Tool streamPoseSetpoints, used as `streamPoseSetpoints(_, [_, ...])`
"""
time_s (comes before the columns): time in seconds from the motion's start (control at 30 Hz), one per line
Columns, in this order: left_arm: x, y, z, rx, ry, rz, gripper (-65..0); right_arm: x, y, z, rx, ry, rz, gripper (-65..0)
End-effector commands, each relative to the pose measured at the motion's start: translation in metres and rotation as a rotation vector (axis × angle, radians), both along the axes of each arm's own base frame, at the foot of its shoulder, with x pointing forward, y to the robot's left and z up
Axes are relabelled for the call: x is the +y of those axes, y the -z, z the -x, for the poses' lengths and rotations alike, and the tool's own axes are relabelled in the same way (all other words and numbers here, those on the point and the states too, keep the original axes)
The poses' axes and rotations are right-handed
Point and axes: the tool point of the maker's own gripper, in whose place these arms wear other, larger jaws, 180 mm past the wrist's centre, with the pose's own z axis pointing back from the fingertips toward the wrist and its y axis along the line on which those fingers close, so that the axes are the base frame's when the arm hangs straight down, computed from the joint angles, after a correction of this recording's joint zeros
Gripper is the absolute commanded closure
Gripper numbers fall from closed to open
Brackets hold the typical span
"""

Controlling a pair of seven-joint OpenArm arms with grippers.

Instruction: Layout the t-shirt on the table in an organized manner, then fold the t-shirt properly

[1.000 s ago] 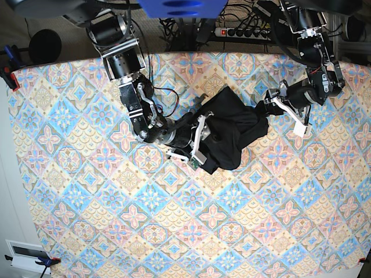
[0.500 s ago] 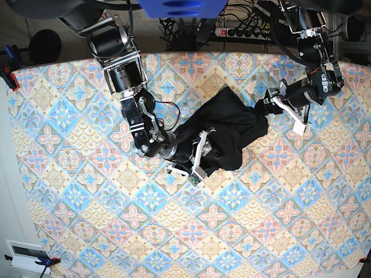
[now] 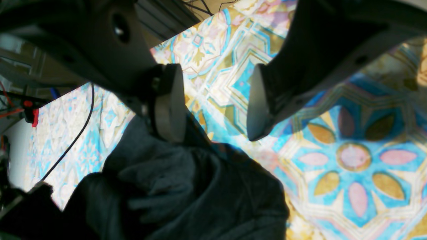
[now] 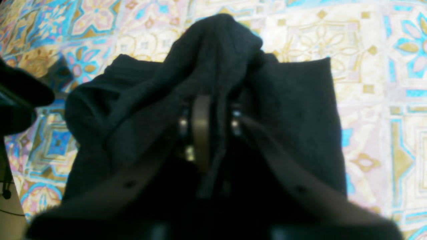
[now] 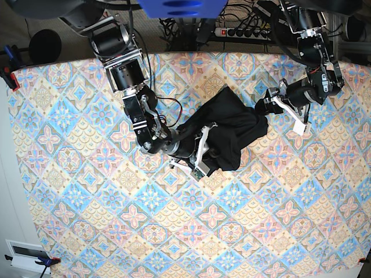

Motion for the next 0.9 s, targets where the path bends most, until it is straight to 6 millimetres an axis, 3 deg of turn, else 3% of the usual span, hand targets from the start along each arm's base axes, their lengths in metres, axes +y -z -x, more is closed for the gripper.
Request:
streamPoseSetpoints(0.0, [0.003, -0.011, -0.008, -0.044, 0.001, -0.002, -29.2, 0.008, -0.026, -0.013, -0.06, 0.002, -0.054, -3.2])
streamPoseSetpoints(0.1, [0.003, -0.011, -0.008, -0.044, 0.001, -0.002, -29.2, 0.008, -0.03, -0.013, -0.071, 0.001, -0.059, -3.4])
streamPoseSetpoints(0.2, [0.003, -0.011, -0.008, -0.044, 0.001, -0.002, -29.2, 0.011, -0.054, -0.016, -0.136, -0.007, -0.082, -3.2])
streamPoseSetpoints(0.43, [0.003, -0.011, -0.008, -0.044, 0.001, -0.002, -29.2, 0.013, -0.071, 0.01, -0.182, -0.022, -0.099, -3.1])
streamPoseSetpoints(0.7, [0.003, -0.011, -0.009, -0.046, 0.001, -0.002, -29.2, 0.012, -0.066, 0.015, -0.169, -0.021, -0.1, -3.5])
streamPoseSetpoints(0.87, [0.003, -0.011, -0.009, -0.046, 0.001, -0.002, -29.2, 0.01, -0.03, 0.018, -0.065, -0.011, -0.068, -11.2])
